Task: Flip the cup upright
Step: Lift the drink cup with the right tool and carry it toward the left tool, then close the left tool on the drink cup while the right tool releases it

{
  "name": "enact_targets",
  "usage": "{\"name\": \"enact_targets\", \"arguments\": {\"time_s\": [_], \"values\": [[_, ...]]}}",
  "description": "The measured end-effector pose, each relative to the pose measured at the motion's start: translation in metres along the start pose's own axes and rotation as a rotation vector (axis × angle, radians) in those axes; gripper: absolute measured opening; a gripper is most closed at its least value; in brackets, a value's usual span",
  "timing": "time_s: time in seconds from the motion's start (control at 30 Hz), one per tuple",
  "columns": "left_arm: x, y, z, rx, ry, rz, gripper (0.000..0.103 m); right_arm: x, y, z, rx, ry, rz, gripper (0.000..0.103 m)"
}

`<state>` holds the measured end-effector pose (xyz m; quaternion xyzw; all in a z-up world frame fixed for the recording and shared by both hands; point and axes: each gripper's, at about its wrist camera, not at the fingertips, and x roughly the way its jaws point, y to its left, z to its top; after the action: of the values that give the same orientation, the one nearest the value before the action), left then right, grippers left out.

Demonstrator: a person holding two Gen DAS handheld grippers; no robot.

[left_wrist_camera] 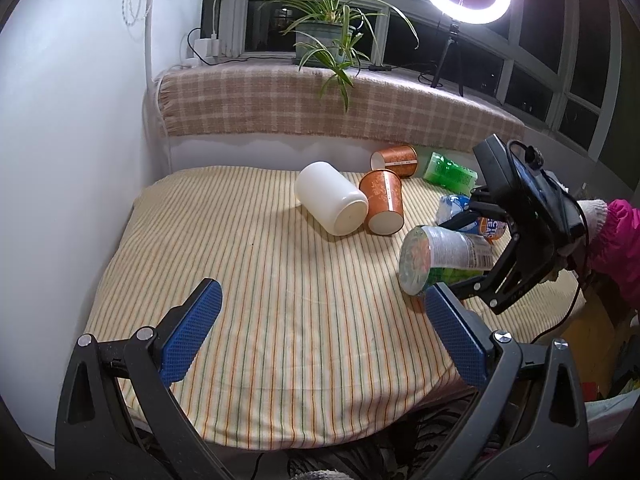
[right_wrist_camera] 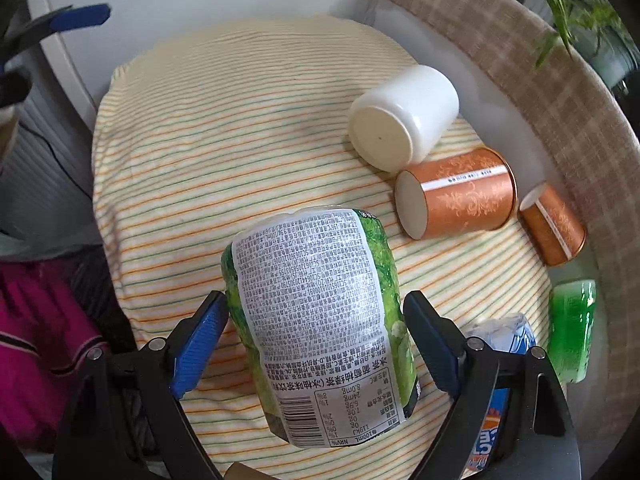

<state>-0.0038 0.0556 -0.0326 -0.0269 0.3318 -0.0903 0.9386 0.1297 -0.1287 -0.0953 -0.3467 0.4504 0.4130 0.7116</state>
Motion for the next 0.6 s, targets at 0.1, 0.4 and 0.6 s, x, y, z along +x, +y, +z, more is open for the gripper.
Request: {"name": "enact_targets", "arguments": {"time_s": [0.1,0.4,0.6], "values": [[0.001,-0.003,0.001,0.019,-0.002,0.001,0.103,-0.003,0.003,-0.001,0.014,-0.017,0.012,0.09],[0.006,-0.02,0.014,0.146,0.01,-0.019,0.103,-0.048,0.004,-0.012,0.103,-0.162,0.016,0.09],[0.018,-0.059,0.038,0.382,0.041,-0.101,0.103,-0.091,0.003,-0.07,0.376,-0.334,-0.031,0.09]]}}
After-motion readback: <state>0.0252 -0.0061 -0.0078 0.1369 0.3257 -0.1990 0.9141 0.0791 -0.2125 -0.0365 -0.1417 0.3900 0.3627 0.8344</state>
